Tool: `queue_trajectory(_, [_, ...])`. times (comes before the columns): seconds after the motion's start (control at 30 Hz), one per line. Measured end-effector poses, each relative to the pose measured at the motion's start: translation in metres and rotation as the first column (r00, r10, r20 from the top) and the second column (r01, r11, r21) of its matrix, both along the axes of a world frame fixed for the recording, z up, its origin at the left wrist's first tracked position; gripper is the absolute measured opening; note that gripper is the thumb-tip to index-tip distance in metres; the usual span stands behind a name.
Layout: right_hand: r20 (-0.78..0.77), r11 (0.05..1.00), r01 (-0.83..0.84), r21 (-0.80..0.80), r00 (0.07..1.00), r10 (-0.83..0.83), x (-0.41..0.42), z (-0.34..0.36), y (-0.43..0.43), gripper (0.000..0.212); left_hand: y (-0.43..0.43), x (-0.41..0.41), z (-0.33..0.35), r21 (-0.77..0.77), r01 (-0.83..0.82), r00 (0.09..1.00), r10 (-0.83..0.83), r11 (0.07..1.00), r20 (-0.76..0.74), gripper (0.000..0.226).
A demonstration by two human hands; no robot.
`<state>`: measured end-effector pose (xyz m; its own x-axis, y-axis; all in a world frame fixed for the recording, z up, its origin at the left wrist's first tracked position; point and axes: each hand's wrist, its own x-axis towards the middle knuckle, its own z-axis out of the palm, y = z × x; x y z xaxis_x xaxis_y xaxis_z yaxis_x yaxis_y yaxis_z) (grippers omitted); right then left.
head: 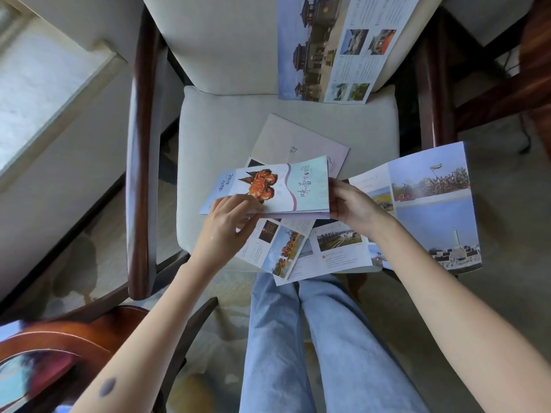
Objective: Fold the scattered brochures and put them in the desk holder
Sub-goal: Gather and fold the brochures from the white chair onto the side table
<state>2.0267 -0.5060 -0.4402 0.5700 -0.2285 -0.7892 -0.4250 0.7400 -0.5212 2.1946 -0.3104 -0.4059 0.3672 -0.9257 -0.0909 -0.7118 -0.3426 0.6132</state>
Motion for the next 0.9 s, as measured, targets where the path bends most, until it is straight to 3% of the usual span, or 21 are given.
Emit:
queue_trajectory(0.17, [0.021,1.0,0.023,0.02,1.0,-0.023,0.003,0.007,0.006,0.027,0.0,-0.011,0.002,0.141,0.05,0.993,-0.065,0.989,0.101,0.058])
queue_trajectory(0.37, [0.078,0.998,0.021,0.062,0.997,-0.026,0.002,0.015,0.014,0.028,-0.006,-0.016,0.006,-0.036,-0.093,0.961,0.1,0.995,0.257,0.015])
queue_trajectory(0.6, [0.046,0.986,-0.005,0.168,0.999,-0.002,-0.004,0.02,0.011,0.024,-0.005,-0.014,0.021,-0.12,-0.087,0.952,0.118,0.989,0.283,0.008])
queue_trajectory(0.7, [-0.208,0.992,-0.079,0.101,0.973,0.099,-0.003,0.018,0.002,0.028,-0.002,-0.01,0.032,-0.171,-0.106,0.948,0.151,0.98,0.279,0.005])
queue_trajectory(0.77, [-0.333,0.969,-0.246,0.028,0.912,0.241,-0.003,0.017,-0.001,0.035,0.001,-0.01,0.041,-0.21,-0.084,0.949,0.142,0.974,0.28,0.011])
queue_trajectory(0.83, [-0.302,0.918,-0.379,0.113,0.867,0.395,0.001,0.019,-0.002,0.049,0.005,-0.013,0.05,-0.254,-0.034,0.953,0.108,0.967,0.284,0.019])
queue_trajectory(0.9, [-0.152,0.862,-0.457,0.22,0.857,0.493,0.007,0.024,-0.002,0.048,0.011,-0.018,0.058,-0.277,-0.003,0.955,0.085,0.961,0.284,0.019])
